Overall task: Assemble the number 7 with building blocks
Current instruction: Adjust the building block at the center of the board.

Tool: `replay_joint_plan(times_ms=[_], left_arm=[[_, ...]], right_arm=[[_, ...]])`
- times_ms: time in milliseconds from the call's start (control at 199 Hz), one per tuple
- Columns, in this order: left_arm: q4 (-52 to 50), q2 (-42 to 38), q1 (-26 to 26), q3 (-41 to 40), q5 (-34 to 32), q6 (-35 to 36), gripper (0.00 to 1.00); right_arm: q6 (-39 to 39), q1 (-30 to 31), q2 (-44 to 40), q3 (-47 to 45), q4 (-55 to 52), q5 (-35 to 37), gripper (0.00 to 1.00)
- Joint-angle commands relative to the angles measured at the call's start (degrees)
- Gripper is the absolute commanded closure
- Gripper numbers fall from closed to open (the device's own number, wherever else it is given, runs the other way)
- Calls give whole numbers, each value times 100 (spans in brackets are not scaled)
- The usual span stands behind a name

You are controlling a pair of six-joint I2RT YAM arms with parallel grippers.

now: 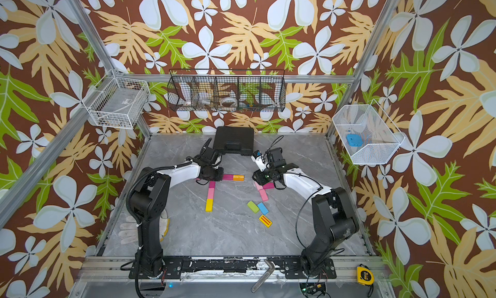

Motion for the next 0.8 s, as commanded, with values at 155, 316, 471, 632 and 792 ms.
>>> replay_joint_plan(times_ms=[155, 316, 471, 632, 792], left_arm=[[14, -155, -8, 14, 7, -32, 76], [137, -521, -8, -67, 9, -87, 65], [248, -975, -8, -241, 98, -177, 54], [402, -1485, -8, -559, 209, -300, 42], [550, -1980, -12, -929, 297, -392, 35]], right_arm=[[168, -23, 318, -31, -228, 325, 50], [235, -23, 411, -122, -209, 362, 45], [295, -15, 554, -137, -223, 372, 44], [371, -6, 738, -145, -148, 338, 44], [451, 38, 821, -163, -69, 321, 44]])
